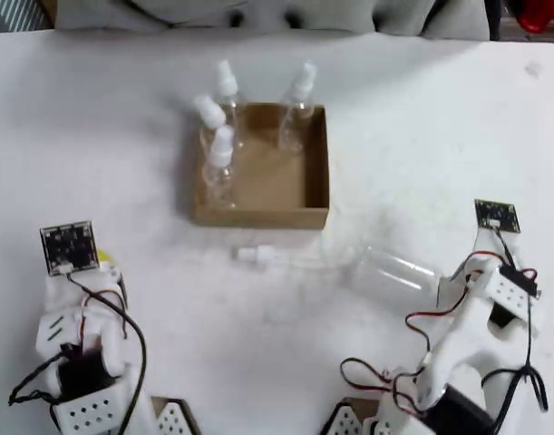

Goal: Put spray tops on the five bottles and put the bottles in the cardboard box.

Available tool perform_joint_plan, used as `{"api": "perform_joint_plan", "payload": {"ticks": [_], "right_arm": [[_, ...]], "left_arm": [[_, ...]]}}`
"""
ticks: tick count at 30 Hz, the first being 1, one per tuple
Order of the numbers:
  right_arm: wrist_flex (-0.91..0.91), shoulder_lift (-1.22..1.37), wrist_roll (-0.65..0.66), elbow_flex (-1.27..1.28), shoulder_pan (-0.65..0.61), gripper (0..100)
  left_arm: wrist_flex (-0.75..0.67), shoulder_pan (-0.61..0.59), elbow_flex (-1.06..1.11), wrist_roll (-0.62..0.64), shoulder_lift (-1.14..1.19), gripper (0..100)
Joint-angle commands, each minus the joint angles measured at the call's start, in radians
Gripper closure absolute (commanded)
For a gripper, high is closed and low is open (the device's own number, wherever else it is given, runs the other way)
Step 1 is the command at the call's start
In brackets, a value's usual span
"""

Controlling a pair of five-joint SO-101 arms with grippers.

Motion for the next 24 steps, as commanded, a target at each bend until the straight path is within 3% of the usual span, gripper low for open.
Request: {"api": "perform_joint_plan", "payload": {"ticks": [1,11,24], "right_arm": [[-0.033,0.03,-0.068,-0.089,-0.027,98.1],[-0.065,0.254,-0.106,-0.278,-0.053,97.8],[-0.065,0.513,-0.318,-0.597,-0.179,97.8]], "left_arm": [[-0.02,0.012,-0.04,0.003,-0.01,98],[-0.02,0.012,-0.04,0.003,-0.01,98],[-0.02,0.012,-0.04,0.003,-0.01,98]]}}
